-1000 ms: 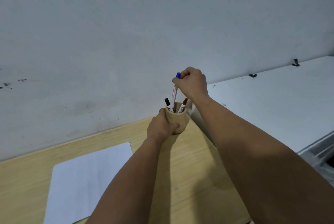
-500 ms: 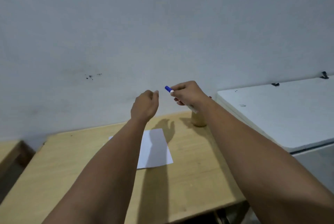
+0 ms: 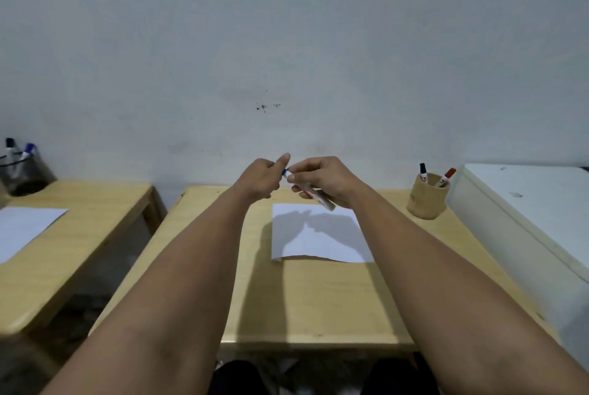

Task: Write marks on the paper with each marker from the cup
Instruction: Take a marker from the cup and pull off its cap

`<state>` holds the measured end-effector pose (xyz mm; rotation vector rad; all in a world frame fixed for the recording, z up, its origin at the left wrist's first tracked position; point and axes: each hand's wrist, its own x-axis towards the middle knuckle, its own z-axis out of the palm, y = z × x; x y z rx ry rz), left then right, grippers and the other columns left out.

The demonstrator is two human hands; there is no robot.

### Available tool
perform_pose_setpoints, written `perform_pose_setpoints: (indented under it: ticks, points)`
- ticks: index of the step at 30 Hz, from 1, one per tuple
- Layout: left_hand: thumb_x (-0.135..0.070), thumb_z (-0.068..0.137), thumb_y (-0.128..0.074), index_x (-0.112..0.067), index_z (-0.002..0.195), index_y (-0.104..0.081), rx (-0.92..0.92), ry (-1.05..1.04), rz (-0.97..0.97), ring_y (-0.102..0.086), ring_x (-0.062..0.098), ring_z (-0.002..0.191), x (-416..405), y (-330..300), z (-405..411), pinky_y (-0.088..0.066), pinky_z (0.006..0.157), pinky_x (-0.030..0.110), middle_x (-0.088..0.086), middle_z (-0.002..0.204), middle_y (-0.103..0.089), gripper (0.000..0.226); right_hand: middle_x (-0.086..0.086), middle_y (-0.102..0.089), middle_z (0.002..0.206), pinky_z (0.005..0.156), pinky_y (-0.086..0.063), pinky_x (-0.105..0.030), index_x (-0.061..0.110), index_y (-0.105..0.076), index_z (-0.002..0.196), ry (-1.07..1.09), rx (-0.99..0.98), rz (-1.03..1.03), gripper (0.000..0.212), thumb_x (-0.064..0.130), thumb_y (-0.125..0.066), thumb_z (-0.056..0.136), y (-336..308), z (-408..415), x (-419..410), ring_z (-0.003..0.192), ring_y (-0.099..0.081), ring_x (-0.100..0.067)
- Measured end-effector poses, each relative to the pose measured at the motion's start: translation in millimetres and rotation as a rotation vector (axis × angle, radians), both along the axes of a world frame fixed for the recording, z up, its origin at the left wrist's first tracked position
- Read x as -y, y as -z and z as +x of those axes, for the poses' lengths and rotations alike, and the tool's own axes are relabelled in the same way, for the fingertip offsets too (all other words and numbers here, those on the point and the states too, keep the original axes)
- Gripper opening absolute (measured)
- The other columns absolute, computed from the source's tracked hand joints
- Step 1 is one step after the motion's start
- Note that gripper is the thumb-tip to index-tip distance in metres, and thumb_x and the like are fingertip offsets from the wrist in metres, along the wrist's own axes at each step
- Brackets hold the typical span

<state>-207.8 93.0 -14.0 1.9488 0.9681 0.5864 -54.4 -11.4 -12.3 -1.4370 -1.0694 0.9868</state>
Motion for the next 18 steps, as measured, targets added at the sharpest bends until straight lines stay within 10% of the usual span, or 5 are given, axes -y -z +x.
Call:
perform_pose_setpoints:
  ticks: [13, 18]
  points:
    - [-0.046, 0.106, -0.039, -0.007, 0.078, -0.059, -0.008, -0.174, 0.095, -0.050, 0.027, 0.066, -77.7, 0.5, -27.0, -0.051, 0.069, 0.037, 0.012, 0.074, -0.051, 0.052, -0.001, -0.076, 0.080, 0.060, -0.046, -0.025, 0.007, -0.083, 0.106, 0.110, 0.413, -0.074, 0.014, 0.012, -0.081, 0.092, 51.4, 23.6, -18.2, 0.058, -0.062, -0.004]
    - [-0.053, 0.106, -0.024, -0.007, 0.096, -0.062, -0.514, -0.125, 0.509, -0.063, 0.038, 0.103, -99.2, 47.0, -32.4, -0.045, 0.082, 0.042, 0.015, 0.106, -0.067, 0.060, -0.007, -0.077, 0.079, 0.052, -0.049, -0.024, 0.018, -0.061, 0.111, 0.257, 0.242, -0.031, 0.016, 0.015, -0.073, 0.101, 70.7, 40.1, -20.7, 0.052, -0.064, -0.011]
